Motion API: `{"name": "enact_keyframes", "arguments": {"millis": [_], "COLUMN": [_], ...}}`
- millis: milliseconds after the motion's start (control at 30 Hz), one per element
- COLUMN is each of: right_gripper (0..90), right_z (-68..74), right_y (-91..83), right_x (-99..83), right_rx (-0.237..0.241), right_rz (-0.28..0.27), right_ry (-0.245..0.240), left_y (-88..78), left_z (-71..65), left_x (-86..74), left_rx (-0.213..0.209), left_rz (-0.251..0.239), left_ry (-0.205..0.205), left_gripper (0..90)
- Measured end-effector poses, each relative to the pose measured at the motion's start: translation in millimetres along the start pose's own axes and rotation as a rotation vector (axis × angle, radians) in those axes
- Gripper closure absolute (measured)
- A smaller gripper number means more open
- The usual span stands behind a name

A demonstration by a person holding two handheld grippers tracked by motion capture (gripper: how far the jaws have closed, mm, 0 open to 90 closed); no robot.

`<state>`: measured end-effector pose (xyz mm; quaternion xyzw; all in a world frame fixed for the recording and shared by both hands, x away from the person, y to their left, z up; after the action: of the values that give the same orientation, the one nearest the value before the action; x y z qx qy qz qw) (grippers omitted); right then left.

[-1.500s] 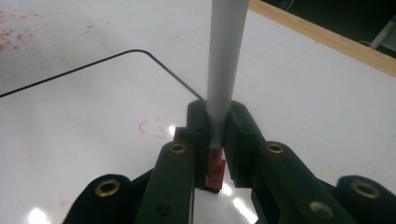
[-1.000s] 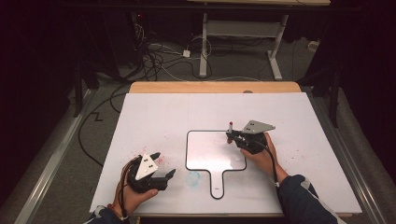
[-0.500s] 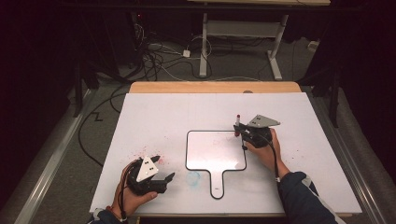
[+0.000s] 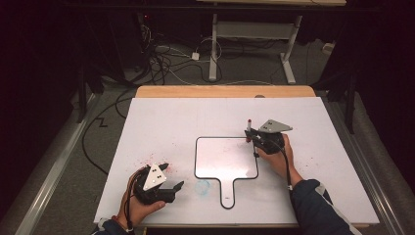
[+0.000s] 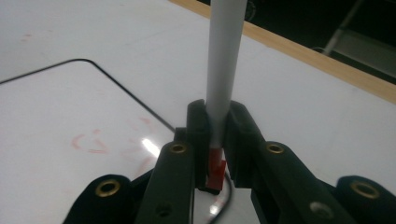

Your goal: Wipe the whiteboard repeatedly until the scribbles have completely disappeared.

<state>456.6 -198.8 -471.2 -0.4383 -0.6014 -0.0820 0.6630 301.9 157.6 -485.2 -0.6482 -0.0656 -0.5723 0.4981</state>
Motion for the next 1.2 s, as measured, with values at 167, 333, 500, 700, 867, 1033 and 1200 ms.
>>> {"name": "enact_keyframes", "arguments": {"millis": [167,333,500,700,867,1033,1200], "right_gripper": [82.1,82.1,82.1,82.2,82.2,82.1,82.2], "right_z": [8.5,-3.7,-1.9,14.4,28.9,41.3,31.5], "right_y": [-0.8,-6.8,9.4,35.4,47.2,55.1,47.9], "right_x": [3.0,-0.7,7.9,23.6,31.1,36.4,33.2], "right_rx": [0.027,-0.027,-0.014,0.032,0.057,0.075,0.05], "right_rz": [0.025,0.035,0.03,0.036,0.036,0.038,0.053], "right_ry": [-0.018,-0.006,-0.019,-0.035,-0.043,-0.057,-0.044], "left_y": [-1.1,-1.4,-0.8,0.9,-0.4,-1.0,-1.6], "left_z": [0.1,0.9,-0.5,-0.1,0.3,-0.3,-0.8], "left_x": [-0.2,-1.2,0.1,0.7,1.2,1.6,1.7], "left_rx": [-0.002,0.006,0.004,-0.01,-0.017,-0.023,-0.024], "left_rz": [-0.004,-0.001,-0.003,-0.005,-0.016,-0.019,-0.02], "left_ry": [0.0,-0.001,0.009,0.014,0.013,0.02,0.022], "left_gripper": [21.3,21.3,21.3,21.3,21.3,21.3,21.3]}}
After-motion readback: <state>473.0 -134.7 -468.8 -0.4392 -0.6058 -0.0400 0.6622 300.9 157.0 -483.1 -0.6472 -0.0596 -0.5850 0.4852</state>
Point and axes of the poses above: each handheld gripper's, and its own axes: y roughly forward along the jaws, x roughly out of its top, z roughly to its left, the point moved 2 cm from there along y, roughly forward along the jaws, and after that the axes turned 4 degrees about x, right-handed, at the moved point
